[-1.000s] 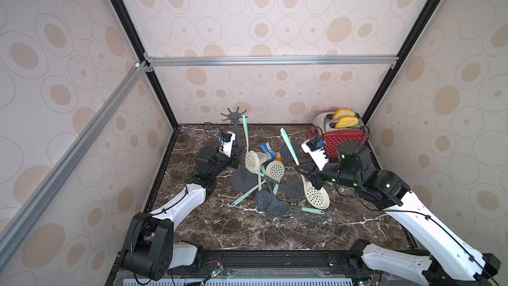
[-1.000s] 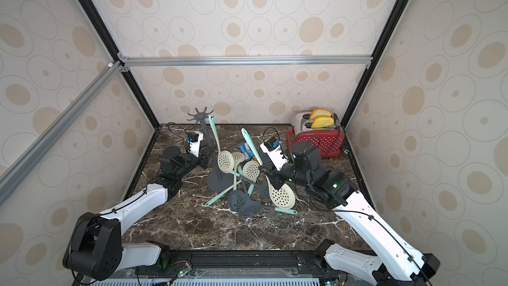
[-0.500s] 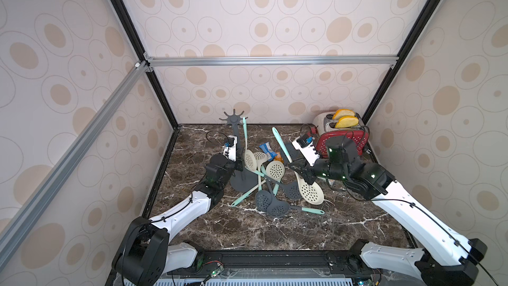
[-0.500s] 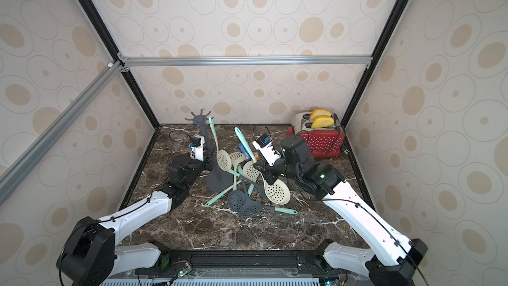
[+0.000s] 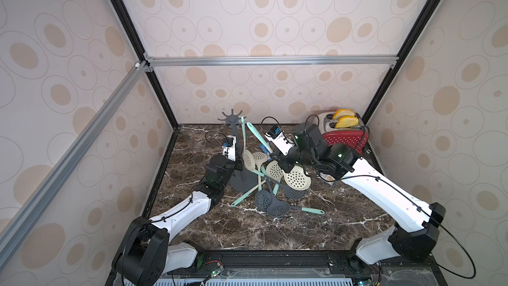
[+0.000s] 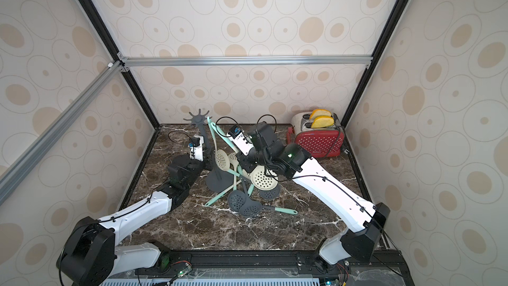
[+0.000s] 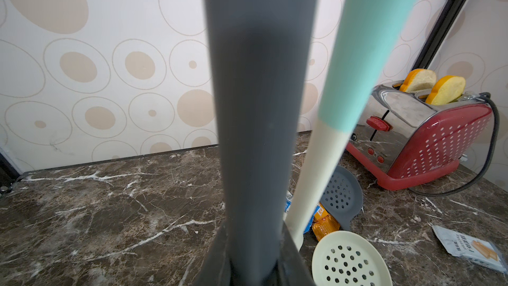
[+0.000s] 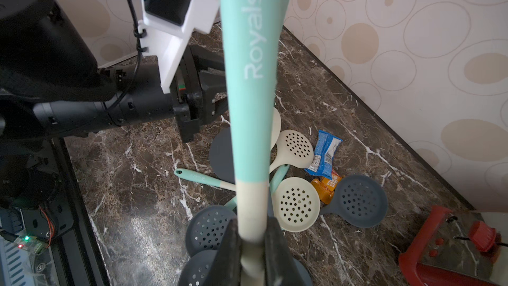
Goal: Hang the skimmer on the kitchen utensil rack
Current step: Hang the skimmer on the rack.
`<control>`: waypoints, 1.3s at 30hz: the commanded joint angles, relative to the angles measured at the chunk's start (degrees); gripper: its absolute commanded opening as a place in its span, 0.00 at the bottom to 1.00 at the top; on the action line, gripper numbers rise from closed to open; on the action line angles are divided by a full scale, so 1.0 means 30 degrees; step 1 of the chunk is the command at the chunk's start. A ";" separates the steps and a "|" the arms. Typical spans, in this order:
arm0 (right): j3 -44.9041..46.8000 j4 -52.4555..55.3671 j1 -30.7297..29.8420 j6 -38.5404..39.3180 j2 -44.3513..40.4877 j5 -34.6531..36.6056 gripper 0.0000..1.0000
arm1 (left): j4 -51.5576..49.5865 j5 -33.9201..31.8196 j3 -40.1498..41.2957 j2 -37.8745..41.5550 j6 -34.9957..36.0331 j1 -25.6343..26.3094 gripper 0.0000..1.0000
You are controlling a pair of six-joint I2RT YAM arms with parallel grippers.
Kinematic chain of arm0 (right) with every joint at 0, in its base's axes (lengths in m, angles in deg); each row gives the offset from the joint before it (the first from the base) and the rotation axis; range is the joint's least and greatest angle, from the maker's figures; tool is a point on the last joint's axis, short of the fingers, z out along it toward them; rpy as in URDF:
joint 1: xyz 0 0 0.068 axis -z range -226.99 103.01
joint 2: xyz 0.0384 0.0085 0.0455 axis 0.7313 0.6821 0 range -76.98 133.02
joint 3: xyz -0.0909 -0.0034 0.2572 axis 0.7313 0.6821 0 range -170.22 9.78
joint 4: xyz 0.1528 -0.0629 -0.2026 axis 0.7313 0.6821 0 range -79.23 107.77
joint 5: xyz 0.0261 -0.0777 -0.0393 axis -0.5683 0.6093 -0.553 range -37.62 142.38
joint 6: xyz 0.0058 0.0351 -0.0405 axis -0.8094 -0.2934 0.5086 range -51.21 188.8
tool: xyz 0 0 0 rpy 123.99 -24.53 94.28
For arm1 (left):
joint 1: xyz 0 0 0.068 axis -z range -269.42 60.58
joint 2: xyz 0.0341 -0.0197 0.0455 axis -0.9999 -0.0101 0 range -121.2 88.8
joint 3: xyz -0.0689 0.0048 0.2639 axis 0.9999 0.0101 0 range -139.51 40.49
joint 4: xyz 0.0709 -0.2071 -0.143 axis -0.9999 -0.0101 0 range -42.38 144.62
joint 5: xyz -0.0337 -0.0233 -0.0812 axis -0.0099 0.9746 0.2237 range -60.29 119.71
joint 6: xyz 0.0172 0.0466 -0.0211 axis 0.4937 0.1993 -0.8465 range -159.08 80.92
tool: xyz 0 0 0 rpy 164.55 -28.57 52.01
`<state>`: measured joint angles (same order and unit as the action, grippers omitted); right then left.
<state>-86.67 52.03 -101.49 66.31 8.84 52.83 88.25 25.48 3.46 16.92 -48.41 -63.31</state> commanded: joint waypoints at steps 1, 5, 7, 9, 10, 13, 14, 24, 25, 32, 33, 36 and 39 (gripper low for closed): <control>-0.0887 0.0516 -0.0204 0.0258 0.0256 0.1148 0.00 | -0.0162 -0.0421 -0.0211 0.0079 -0.0080 0.0028 0.00; -0.1443 0.0693 -0.0261 0.0187 0.0623 0.1289 0.00 | -0.0298 -0.0436 -0.0226 0.0155 -0.0007 0.0052 0.00; -0.1785 0.0879 -0.0261 0.0179 0.0907 0.1403 0.00 | -0.0333 -0.0425 -0.0230 0.0170 0.0009 0.0048 0.00; -0.2085 0.1053 -0.0261 0.0156 0.1222 0.1409 0.00 | -0.0369 -0.0407 -0.0272 0.0140 0.0012 0.0029 0.00; -0.2258 0.1169 -0.0261 0.0154 0.1390 0.1308 0.00 | -0.0399 -0.0407 -0.0309 0.0141 0.0031 0.0033 0.00; -0.2610 0.1327 -0.0268 0.0171 0.1778 0.1020 0.00 | -0.0429 -0.0403 -0.0306 0.0104 0.0014 0.0031 0.00; -0.2751 0.1422 -0.0286 0.0178 0.1917 0.0952 0.00 | -0.0428 -0.0407 -0.0312 0.0096 0.0020 0.0028 0.00; -0.3400 0.2192 -0.0515 0.0367 0.2742 0.1079 0.00 | -0.0538 -0.0436 -0.0353 0.0073 -0.0052 0.0035 0.00; -0.3391 0.2181 -0.0592 0.0397 0.2715 0.1257 0.00 | -0.0530 -0.0435 -0.0343 0.0053 -0.0041 0.0028 0.00; -0.2834 0.1416 -0.1147 0.0499 0.1903 0.3327 0.00 | -0.0754 -0.0522 -0.0458 0.0082 -0.0010 0.0028 0.00; -0.2891 0.1488 -0.1173 0.0562 0.1935 0.3599 0.00 | -0.0793 -0.0546 -0.0505 0.0102 0.0001 0.0029 0.00; -0.2923 0.1627 -0.1362 0.0724 0.1951 0.4209 0.00 | -0.0869 -0.0586 -0.0538 0.0103 -0.0012 0.0032 0.00; -0.2931 0.1670 -0.1537 0.0813 0.1975 0.4552 0.00 | -0.0896 -0.0610 -0.0547 0.0081 -0.0031 0.0036 0.00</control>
<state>-95.58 57.01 -104.99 67.39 16.19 64.56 88.03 25.09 3.44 16.92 -48.73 -63.31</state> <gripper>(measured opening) 0.153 0.224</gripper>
